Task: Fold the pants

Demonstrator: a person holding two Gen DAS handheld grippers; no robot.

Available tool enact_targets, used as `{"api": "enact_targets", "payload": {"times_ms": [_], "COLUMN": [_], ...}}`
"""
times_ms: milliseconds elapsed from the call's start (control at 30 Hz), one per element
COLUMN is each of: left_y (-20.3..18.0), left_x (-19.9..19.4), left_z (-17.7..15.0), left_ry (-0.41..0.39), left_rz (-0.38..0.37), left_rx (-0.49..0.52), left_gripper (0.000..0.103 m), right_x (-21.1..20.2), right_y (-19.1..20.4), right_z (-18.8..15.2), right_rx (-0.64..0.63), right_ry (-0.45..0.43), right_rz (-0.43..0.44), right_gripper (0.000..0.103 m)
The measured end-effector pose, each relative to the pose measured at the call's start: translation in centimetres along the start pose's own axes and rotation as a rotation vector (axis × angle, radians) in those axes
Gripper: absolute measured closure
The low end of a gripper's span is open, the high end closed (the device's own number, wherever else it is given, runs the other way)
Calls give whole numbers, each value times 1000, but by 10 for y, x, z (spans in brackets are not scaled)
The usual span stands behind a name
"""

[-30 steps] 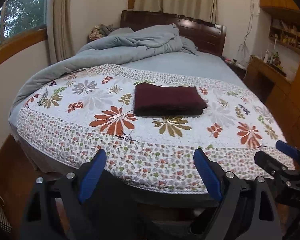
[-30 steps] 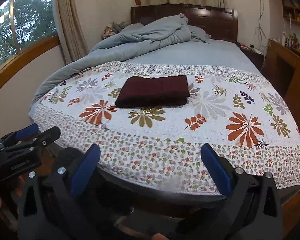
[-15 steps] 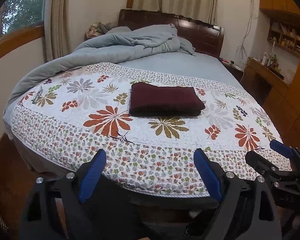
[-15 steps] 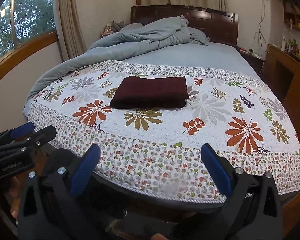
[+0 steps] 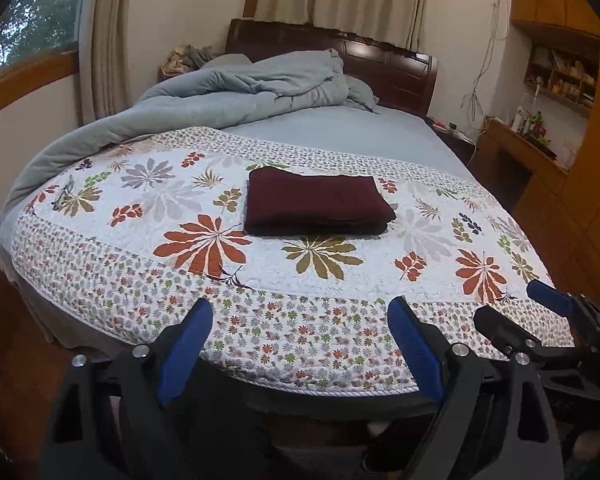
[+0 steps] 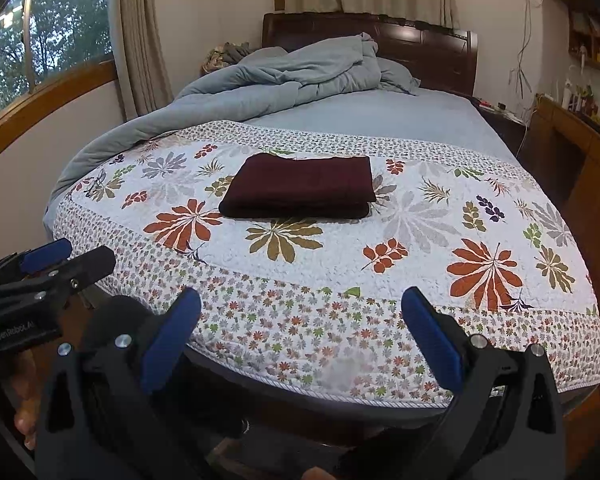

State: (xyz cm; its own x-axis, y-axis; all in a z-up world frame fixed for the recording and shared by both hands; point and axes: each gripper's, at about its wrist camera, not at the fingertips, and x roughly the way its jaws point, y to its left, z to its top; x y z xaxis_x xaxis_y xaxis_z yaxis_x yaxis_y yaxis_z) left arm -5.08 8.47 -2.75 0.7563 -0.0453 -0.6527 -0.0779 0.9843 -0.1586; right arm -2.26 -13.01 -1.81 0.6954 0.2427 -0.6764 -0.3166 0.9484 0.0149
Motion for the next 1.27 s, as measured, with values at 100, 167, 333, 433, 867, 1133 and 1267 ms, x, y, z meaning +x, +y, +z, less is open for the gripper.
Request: {"api": "enact_targets", "payload": {"times_ms": [100,167,333,433,867,1133,1267], "left_y": [-1,-2,-1,-2,-2,-1,-2], "left_x": [-1,-1,-4,-5,-12,-13,-16], "left_z": [0,0,-1,0,1,2,1], "left_ry": [-4,-6,-21,-22,-24,-19,-27], "left_rz": [14,7,-1,5,21,23,30], "left_rx": [5,7,1,6,10,6,8], "left_gripper": [13,13,13,13,13,13,13], "right_x": [0,0,-1,-2,-6,-9,-10], "right_y": [0,1,1,0,0,1,3], "right_z": [0,0,1,3,4,5,7], "right_rx": [3,3,1,8,13,8,4], "right_ry": [0,-1,-4,-13,-14,-17,-20], "right_rz": [2,2,1,4,8,8,9], "right_gripper": [3,3,3,3,3,3,3]}}
